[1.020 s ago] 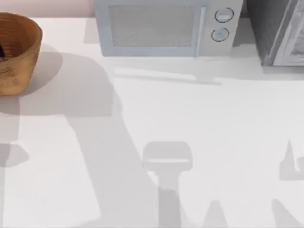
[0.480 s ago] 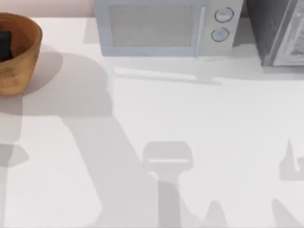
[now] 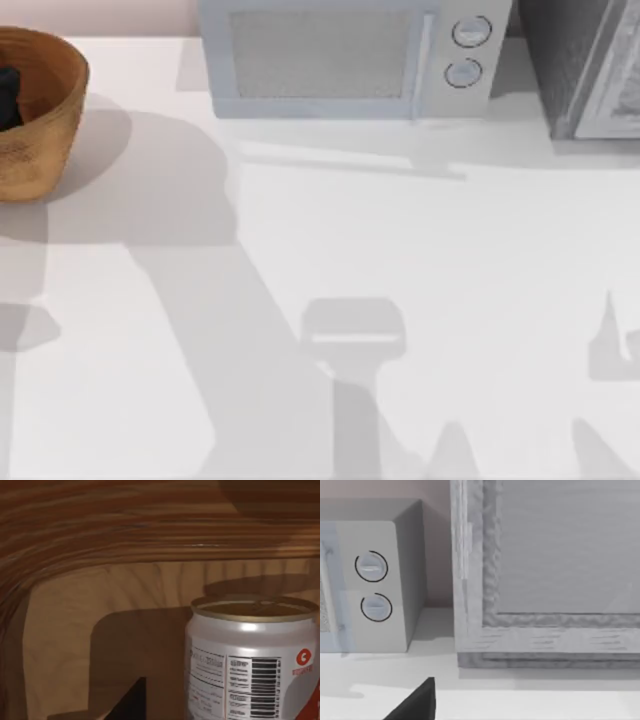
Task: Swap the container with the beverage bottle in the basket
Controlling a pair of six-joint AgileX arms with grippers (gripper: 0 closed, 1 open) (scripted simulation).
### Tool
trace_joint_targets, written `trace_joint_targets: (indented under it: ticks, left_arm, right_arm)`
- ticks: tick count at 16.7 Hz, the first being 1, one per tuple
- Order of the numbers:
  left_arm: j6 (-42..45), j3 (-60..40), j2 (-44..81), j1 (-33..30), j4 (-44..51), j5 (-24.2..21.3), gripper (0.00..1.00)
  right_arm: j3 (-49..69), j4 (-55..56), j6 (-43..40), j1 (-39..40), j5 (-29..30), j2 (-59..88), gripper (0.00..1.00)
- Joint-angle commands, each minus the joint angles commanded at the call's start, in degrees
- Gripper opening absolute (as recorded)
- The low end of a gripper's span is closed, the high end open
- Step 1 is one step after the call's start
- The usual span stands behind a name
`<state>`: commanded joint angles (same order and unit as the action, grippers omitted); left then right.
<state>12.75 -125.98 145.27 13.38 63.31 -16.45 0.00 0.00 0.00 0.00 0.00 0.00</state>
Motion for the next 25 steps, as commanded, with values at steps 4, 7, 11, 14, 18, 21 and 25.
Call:
trace_joint_targets:
  ticks: [4,7,11,14,18,21,25]
  left_arm:
    - [0.00,0.00,0.00,0.00,0.00,0.00,0.40]
    - [0.00,0.00,0.00,0.00,0.00,0.00,0.17]
    - [0.00,0.00,0.00,0.00,0.00,0.00,0.00]
    - [0.00,0.00,0.00,0.00,0.00,0.00,0.00]
    - [0.21,2.24,-3.82,-0.28,0.29,-0.42,0.00]
    - [-0.37,3.95,-5.53,-0.22,-0.56,0.02,0.00]
    - [-2.65,14.31,-16.13,-0.63,-6.11,2.29,0.00]
  right_arm:
    - [0.00,0.00,0.00,0.00,0.00,0.00,1.00]
    - [0.00,0.00,0.00,0.00,0.00,0.00,1.00]
    - [0.00,0.00,0.00,0.00,0.00,0.00,1.00]
    - [0.00,0.00,0.00,0.00,0.00,0.00,1.00]
    - [0.00,0.00,0.00,0.00,0.00,0.00,1.00]
    - [0.00,0.00,0.00,0.00,0.00,0.00,1.00]
    - [0.00,0.00,0.00,0.00,0.00,0.00,1.00]
